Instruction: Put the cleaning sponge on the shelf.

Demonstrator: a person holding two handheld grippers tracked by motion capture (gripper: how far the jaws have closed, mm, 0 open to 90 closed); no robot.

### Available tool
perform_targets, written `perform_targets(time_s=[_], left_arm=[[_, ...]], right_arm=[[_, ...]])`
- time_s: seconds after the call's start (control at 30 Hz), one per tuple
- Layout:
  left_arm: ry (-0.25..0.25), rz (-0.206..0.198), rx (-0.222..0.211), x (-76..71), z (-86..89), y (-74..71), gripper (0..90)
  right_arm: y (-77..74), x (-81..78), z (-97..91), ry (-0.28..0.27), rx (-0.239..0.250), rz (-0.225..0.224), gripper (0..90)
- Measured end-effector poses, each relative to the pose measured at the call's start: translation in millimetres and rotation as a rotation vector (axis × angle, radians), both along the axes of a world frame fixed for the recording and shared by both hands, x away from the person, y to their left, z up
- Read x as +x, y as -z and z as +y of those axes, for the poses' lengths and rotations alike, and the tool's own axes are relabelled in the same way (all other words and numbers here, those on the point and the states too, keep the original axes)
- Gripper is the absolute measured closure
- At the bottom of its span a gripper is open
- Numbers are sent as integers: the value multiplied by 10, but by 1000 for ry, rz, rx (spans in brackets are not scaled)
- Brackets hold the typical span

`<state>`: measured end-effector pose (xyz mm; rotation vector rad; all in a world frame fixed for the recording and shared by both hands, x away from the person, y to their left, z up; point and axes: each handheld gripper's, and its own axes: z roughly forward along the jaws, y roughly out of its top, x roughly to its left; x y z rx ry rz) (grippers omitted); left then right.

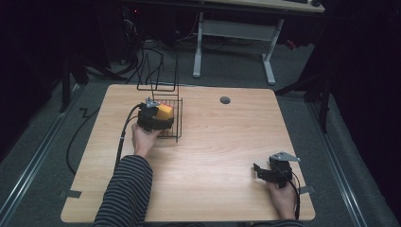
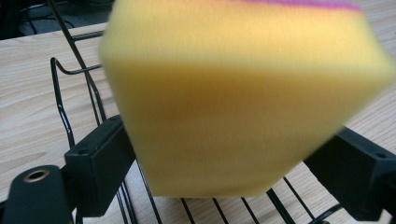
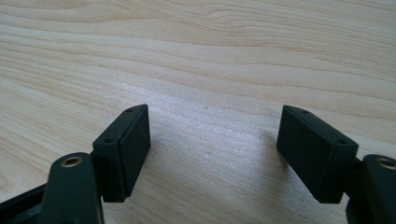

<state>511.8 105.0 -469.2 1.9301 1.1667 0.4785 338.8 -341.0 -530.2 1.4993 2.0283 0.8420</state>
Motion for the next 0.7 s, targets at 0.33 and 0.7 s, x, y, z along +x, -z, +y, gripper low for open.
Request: perform_targets(time_s=[0.33, 0.7], left_arm=[[24, 2, -10, -59, -3, -64, 41], [57, -9, -2, -201, -10, -185, 17]], right_arm=[[1, 0, -1, -1, -1, -1, 263], [0, 0, 0, 0, 0, 0, 263]])
